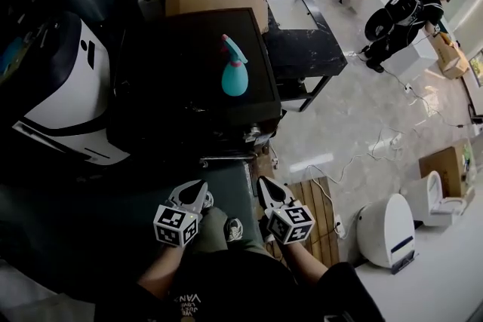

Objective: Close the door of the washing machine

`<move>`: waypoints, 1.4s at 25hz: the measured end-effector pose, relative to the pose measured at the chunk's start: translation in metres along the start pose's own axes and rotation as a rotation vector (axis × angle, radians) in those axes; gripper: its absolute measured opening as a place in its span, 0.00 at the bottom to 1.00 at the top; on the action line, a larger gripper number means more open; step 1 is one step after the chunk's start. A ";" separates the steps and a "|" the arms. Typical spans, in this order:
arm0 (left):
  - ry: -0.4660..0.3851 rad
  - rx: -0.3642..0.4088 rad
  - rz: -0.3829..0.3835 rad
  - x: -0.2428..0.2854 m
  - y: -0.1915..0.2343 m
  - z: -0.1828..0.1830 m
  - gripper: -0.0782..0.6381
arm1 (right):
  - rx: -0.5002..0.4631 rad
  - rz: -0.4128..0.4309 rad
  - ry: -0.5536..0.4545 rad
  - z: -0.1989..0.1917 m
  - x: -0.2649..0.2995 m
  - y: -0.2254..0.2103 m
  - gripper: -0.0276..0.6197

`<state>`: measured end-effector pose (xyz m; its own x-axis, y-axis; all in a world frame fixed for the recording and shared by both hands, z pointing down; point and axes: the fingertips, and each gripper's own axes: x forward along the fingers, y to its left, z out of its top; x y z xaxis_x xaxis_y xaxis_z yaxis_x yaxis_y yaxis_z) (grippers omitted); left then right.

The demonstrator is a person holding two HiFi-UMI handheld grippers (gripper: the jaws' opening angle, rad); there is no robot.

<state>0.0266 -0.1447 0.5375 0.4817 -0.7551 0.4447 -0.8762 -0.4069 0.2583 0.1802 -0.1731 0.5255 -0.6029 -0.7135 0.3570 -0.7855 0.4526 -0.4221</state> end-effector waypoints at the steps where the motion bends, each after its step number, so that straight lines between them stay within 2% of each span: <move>1: -0.008 0.009 0.005 -0.005 -0.003 0.004 0.12 | -0.017 0.004 -0.007 0.006 -0.005 0.005 0.04; 4: -0.023 0.025 0.029 -0.022 -0.012 0.014 0.12 | -0.035 0.029 -0.024 0.018 -0.016 0.020 0.04; 14: -0.107 0.087 0.040 -0.048 -0.036 0.035 0.12 | -0.105 0.094 -0.061 0.040 -0.043 0.045 0.04; 18: -0.133 0.137 0.040 -0.052 -0.044 0.044 0.12 | -0.094 0.123 -0.081 0.055 -0.054 0.061 0.04; 23: -0.169 0.154 0.045 -0.061 -0.050 0.057 0.12 | -0.106 0.150 -0.112 0.072 -0.065 0.076 0.04; 35: -0.222 0.180 0.070 -0.071 -0.054 0.071 0.12 | -0.167 0.157 -0.150 0.083 -0.074 0.088 0.04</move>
<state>0.0386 -0.1055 0.4309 0.4225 -0.8705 0.2524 -0.9052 -0.4193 0.0688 0.1677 -0.1247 0.3923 -0.7014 -0.6933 0.1655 -0.7038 0.6367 -0.3152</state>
